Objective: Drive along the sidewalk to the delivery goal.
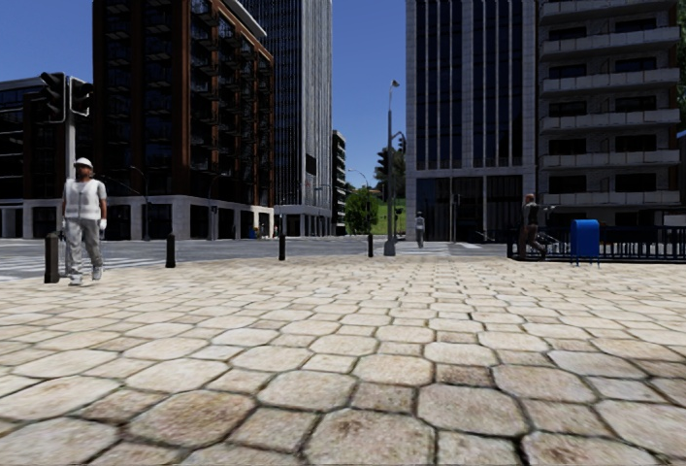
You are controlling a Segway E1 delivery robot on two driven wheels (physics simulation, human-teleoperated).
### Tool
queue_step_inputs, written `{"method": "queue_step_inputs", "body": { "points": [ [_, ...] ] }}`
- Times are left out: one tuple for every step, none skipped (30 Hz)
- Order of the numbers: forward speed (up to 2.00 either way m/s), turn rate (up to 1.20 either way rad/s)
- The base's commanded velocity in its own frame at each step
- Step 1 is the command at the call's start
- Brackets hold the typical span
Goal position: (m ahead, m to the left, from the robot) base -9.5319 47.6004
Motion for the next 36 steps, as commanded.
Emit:
{"method": "queue_step_inputs", "body": {
  "points": [
    [2.0,0.0],
    [2.0,0.0],
    [2.0,0.0],
    [2.0,0.0],
    [2.0,0.0],
    [2.0,0.0],
    [2.0,0.0],
    [2.0,0.0],
    [2.0,0.0],
    [2.0,0.0],
    [2.0,0.0],
    [2.0,0.0],
    [2.0,0.0],
    [2.0,0.0],
    [2.0,0.0],
    [2.0,0.0],
    [2.0,0.0],
    [2.0,0.0],
    [2.0,0.0],
    [2.0,0.0],
    [2.0,0.0],
    [2.0,0.0],
    [2.0,0.0],
    [2.0,0.0],
    [2.0,0.0],
    [2.0,0.1],
    [2.0,0.19],
    [2.0,0.19],
    [2.0,0.24],
    [2.0,0.31],
    [2.0,0.37],
    [2.0,0.4],
    [2.0,0.4],
    [2.0,0.44],
    [2.0,0.47],
    [2.0,0.48]
  ]
}}
